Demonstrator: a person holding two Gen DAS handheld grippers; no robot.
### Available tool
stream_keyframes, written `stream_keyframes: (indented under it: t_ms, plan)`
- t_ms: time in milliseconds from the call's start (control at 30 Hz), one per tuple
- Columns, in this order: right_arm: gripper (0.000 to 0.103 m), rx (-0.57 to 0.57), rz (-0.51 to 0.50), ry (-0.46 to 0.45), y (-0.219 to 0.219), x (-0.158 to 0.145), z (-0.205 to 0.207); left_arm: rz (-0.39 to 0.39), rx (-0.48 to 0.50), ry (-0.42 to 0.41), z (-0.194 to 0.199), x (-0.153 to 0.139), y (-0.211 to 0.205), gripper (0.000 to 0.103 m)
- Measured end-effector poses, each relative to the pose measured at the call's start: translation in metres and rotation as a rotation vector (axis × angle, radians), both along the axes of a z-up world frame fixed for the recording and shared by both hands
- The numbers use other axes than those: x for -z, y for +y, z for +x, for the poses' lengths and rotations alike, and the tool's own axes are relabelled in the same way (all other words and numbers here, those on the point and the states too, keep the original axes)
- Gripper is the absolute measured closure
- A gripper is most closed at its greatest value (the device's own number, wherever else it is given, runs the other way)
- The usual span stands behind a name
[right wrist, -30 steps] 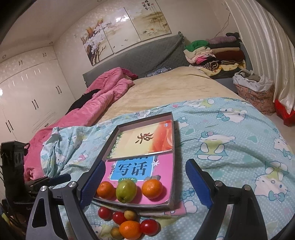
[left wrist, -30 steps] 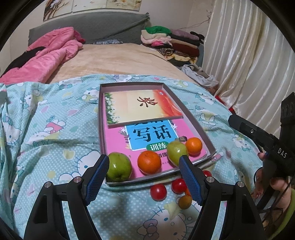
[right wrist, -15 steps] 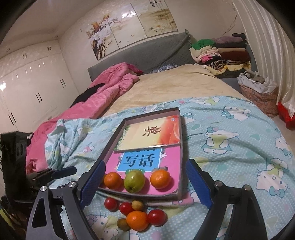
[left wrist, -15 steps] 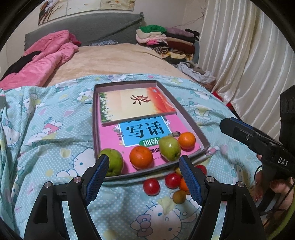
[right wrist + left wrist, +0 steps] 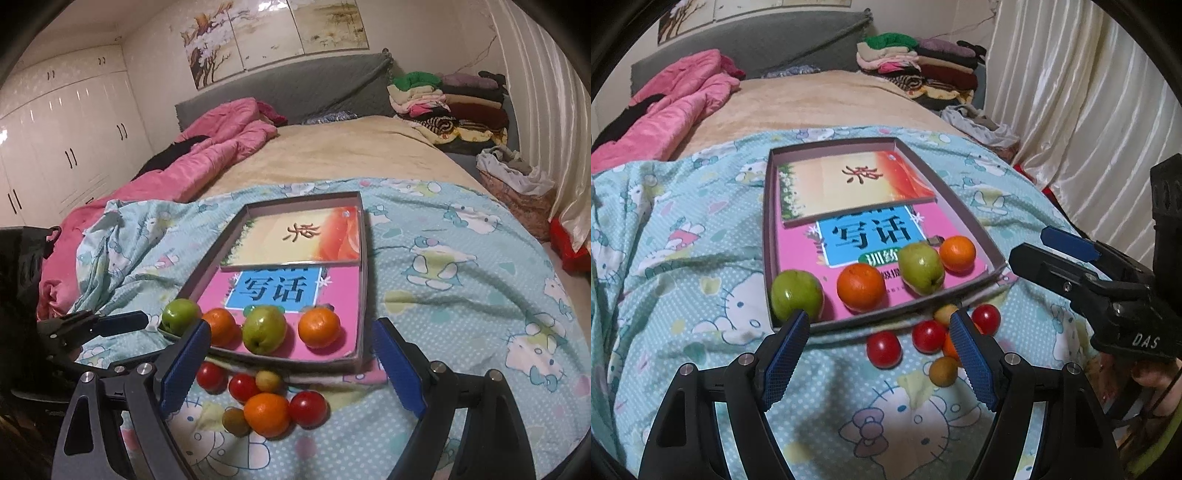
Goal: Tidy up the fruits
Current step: 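Move both open tools toward the cherry tomatoes and small fruits beside the box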
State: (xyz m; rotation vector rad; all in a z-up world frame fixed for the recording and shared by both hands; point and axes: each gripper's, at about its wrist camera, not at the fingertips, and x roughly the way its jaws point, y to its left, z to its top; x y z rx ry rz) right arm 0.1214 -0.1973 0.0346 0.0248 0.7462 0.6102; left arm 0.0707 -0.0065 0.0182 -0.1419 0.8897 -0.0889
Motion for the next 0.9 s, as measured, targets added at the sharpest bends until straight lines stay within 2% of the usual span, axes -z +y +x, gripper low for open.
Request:
stream_keyframes:
  t_ms: [333,600,900]
  plan:
    - [0.015,0.045,-0.063,0.062,-0.005,0.012,0.003,0.011,0.047,0.040,-0.006,0.009,-0.014,0.024]
    - [0.015,0.033,-0.099,0.103,-0.005,0.021,0.001,0.014,0.062,0.061,-0.009,0.012,-0.021,0.024]
    - [0.016,0.031,-0.218,0.154,0.001,0.039,0.004,0.025,0.084,0.108,-0.008,0.024,-0.030,0.024]
